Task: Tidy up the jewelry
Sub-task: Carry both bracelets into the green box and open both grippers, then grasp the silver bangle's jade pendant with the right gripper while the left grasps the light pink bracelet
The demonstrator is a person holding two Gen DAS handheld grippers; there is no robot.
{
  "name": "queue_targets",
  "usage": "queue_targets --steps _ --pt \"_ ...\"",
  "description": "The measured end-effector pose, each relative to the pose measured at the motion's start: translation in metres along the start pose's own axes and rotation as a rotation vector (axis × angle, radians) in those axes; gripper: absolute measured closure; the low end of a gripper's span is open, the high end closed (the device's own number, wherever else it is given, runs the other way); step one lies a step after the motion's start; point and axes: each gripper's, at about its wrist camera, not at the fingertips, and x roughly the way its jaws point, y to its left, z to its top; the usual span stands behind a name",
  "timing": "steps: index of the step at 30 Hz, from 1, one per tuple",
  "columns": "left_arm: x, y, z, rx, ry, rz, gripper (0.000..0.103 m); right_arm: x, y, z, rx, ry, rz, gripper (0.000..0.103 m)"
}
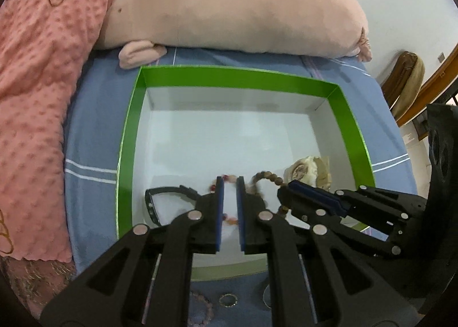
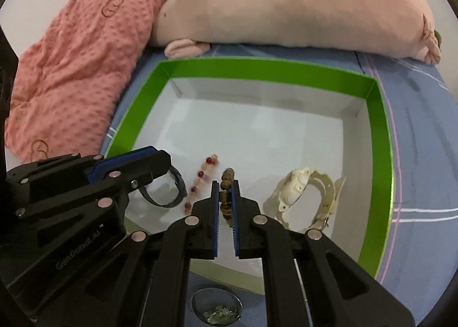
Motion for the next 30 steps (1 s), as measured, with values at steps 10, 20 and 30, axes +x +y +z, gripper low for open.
queue_targets --steps 10,20,30 --pt "-0.047 0.011 -0.011 -0.029 -0.071 0.014 0.079 -0.029 -0.001 -0.004 -0.016 -0.061 -0.045 0.049" --pt "-0.098 0.046 -0.078 -0.063 -0.095 0.089 0.071 -0.118 -0.007 -0.046 0.028 -0.172 -0.015 0.049" --pt "-0.071 0.055 -0.128 -0.088 0.018 0.08 0.072 -0.09 -0.015 -0.122 0.065 -0.023 -0.065 0.071"
